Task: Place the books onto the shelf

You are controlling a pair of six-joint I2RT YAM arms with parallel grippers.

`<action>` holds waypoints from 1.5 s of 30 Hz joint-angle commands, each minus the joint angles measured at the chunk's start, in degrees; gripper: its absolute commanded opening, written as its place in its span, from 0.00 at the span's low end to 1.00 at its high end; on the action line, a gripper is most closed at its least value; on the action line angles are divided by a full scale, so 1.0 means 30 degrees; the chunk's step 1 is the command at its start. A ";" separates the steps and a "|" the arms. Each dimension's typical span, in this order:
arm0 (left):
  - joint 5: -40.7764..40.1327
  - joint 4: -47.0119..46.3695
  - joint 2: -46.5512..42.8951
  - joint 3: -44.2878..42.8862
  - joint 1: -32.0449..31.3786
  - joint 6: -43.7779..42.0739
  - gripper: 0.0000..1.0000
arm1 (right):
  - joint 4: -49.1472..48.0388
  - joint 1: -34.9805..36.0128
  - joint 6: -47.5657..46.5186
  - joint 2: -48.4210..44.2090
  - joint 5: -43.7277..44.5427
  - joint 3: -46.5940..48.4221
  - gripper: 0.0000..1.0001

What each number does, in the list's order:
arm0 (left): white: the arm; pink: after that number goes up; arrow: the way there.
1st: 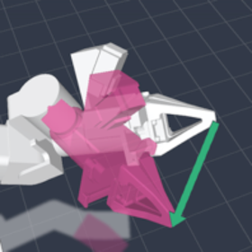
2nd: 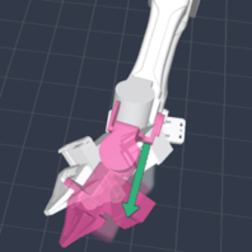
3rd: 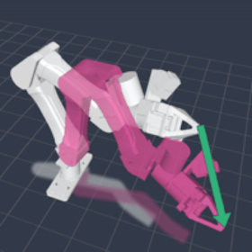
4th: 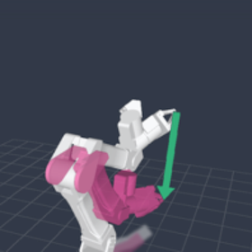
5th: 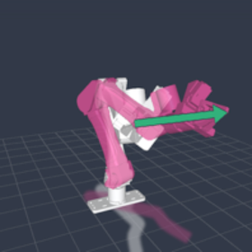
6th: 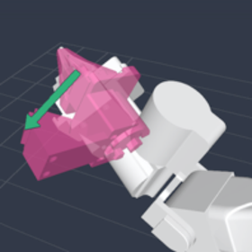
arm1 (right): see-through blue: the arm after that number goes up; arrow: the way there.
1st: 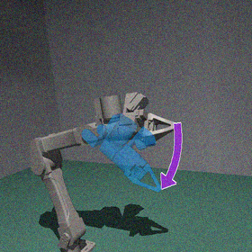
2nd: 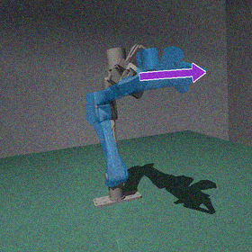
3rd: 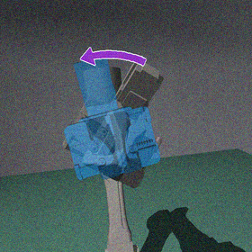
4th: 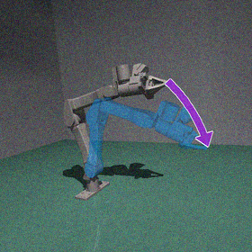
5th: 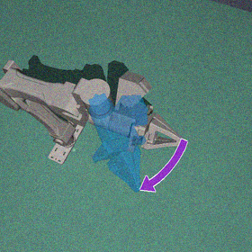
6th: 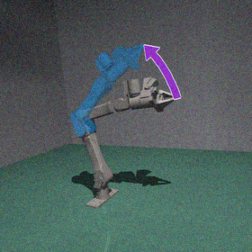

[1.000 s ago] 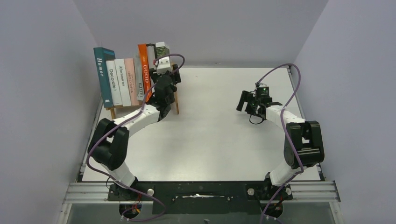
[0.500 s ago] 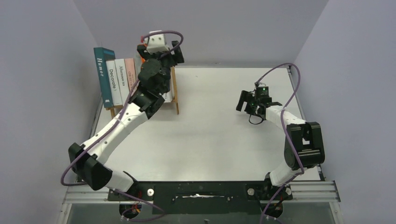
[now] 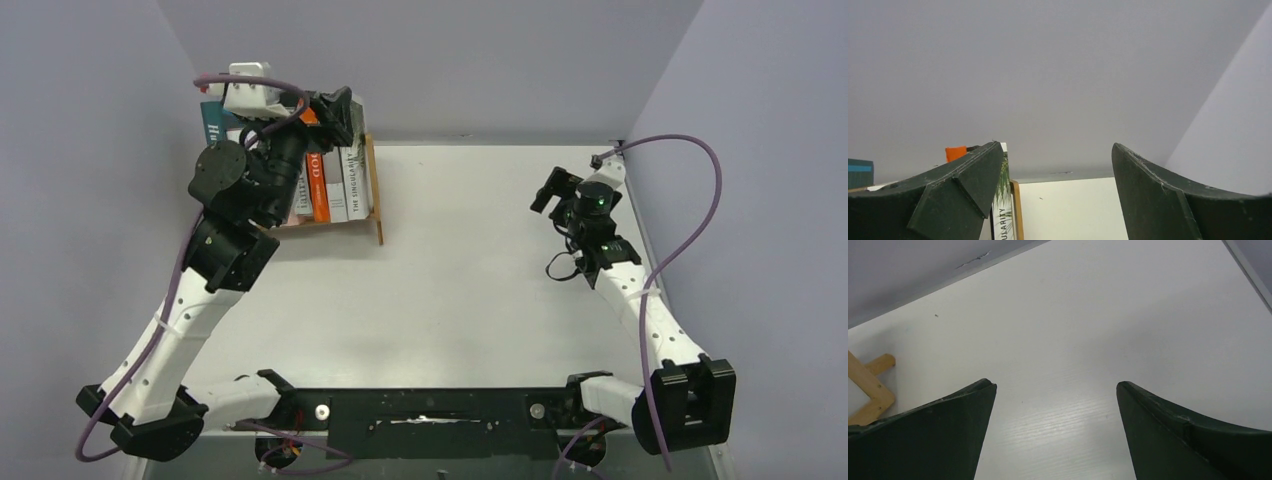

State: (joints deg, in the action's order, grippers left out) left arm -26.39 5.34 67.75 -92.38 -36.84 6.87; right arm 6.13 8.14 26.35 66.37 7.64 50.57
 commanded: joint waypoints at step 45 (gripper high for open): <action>0.5436 0.3996 -0.1342 0.1376 0.0515 0.1026 0.81 | -0.0929 1.0876 -0.4705 1.7742 -0.1672 1.9721 0.98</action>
State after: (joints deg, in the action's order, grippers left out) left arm -9.17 20.34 65.65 -88.38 -35.81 10.02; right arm 6.11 39.05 13.93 119.02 0.10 105.25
